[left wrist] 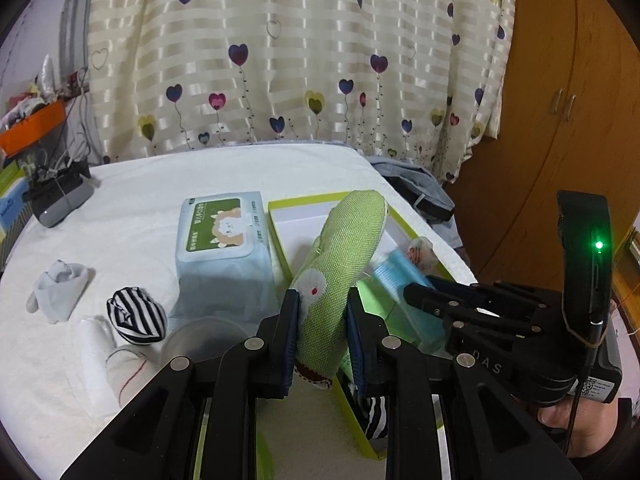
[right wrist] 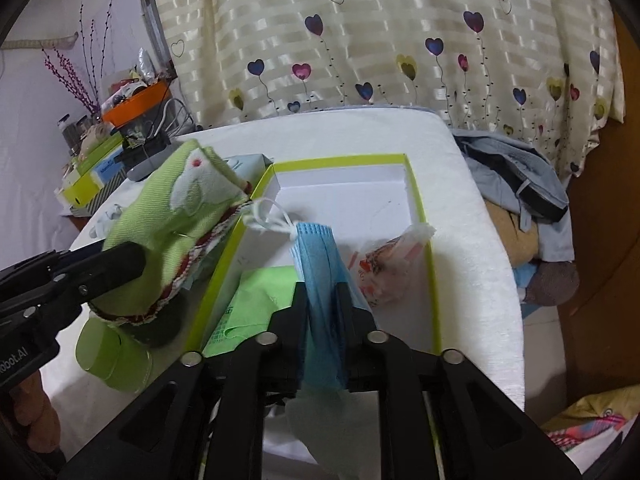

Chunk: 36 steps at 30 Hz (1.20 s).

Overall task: Organize soft objects
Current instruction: 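Carry the blue mask and green cloth with both tools into the white box, then open both tools to release the mask and cloth in the box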

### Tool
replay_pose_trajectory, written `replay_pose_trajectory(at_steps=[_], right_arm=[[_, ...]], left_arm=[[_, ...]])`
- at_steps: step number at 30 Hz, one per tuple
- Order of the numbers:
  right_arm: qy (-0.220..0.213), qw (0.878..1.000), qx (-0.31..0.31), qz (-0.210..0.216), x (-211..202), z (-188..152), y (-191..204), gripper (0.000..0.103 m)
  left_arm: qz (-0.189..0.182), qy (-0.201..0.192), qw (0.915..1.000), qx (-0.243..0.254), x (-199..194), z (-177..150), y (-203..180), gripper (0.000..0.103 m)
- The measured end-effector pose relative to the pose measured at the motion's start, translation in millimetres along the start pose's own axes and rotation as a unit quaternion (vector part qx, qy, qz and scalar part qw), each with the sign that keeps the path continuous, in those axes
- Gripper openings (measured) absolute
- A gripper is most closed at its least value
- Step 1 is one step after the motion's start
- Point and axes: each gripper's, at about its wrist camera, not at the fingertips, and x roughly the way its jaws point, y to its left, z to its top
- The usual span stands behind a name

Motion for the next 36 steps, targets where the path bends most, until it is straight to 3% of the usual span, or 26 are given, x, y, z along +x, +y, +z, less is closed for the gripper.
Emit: replay_pose_trajectory(at_steps=[6,13,21,29,36], right_arm=[[-0.017,1.000,0.002,-0.002,-14,-3,-4,0.026],[-0.047,0.999,0.015,0.000,-36,-4,-8,0.026],[-0.051,0.998,0.025,-0.001,-42,-7,-16,0.026],[-0.060,0.998,0.031,-0.004,-52,-10,-17,0.026],[-0.069,0.997,0.029,-0.014,-71,-14,-5,0.027]], left_arm=[[0.000,0.009,0.9999,0.006,7,-1,-9,0.021],[0.002,0.023,0.9997,0.012,20,-1,-21,0.022],[-0.002,0.029,0.9994,0.017,39,4,-31,0.027],[-0.052,0.020,0.9979,0.032,22,0,-42,0.032],[-0.058,0.005,0.9979,0.028,-3,-4,-41,0.032]])
